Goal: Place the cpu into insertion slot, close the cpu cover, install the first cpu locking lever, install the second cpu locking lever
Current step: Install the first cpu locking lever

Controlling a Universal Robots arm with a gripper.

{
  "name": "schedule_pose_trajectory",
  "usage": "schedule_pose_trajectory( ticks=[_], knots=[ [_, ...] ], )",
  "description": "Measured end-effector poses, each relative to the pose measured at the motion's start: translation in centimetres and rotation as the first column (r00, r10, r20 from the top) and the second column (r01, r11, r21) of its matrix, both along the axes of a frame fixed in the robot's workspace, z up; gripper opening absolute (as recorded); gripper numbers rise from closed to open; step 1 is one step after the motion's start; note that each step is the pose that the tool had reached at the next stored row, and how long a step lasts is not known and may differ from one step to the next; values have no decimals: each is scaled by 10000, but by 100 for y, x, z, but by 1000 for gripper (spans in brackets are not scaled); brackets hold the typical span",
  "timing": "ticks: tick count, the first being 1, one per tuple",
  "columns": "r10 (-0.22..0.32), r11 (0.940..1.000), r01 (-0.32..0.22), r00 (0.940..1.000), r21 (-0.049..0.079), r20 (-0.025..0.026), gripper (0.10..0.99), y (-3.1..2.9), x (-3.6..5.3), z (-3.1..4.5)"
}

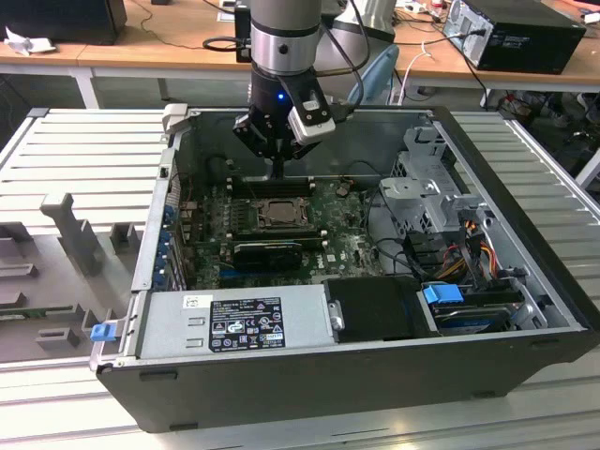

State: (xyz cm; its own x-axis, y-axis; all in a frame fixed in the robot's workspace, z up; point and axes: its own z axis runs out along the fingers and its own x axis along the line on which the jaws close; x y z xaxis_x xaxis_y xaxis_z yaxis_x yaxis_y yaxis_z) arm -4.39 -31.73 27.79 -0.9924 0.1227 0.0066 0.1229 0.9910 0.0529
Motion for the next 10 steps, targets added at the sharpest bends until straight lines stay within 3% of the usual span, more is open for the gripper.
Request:
schedule_pose_trajectory(
  ticks=[3, 7, 10],
  knots=[
    [50, 10000, -50, 10000, 0, 74, 106, -8, -15, -2],
    [295, 9996, -295, 9995, -2, 85, 106, -9, -21, -6],
    [956, 9954, -956, 9954, -1, 85, 106, -9, -21, -14]
  ],
)
